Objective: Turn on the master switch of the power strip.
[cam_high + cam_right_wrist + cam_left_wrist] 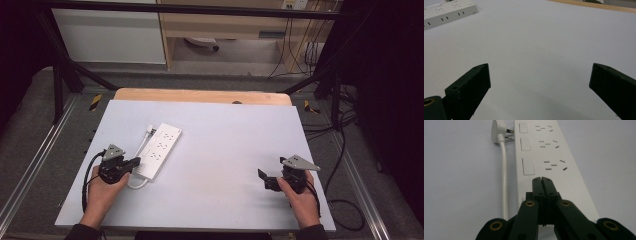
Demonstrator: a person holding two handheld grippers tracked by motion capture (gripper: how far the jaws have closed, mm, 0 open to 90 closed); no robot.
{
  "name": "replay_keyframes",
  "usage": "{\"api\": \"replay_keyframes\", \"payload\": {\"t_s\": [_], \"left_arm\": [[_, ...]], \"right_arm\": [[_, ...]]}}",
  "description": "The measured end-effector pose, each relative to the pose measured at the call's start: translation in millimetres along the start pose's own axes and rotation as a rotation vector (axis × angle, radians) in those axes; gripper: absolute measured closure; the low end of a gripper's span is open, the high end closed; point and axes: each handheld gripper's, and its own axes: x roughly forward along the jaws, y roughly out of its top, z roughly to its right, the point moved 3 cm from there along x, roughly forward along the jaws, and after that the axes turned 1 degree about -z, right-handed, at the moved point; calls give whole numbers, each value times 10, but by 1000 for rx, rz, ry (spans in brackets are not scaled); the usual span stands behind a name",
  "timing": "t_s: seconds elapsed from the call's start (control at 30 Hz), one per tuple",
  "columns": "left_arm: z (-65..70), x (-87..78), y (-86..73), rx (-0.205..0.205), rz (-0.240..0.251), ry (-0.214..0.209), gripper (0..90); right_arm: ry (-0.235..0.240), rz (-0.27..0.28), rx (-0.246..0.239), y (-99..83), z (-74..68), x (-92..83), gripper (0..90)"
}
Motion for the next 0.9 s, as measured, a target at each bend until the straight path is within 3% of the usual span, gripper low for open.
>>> {"api": "replay_keyframes", "payload": {"t_s": [0.17,0.9], "left_arm": [[7,7,-26,4,-24,-2,900],[25,8,-32,3,-31,-13,900]], "right_arm": [[0,1,-2,2,-2,0,40],[-1,-3,-5,0,-2,0,40]]}}
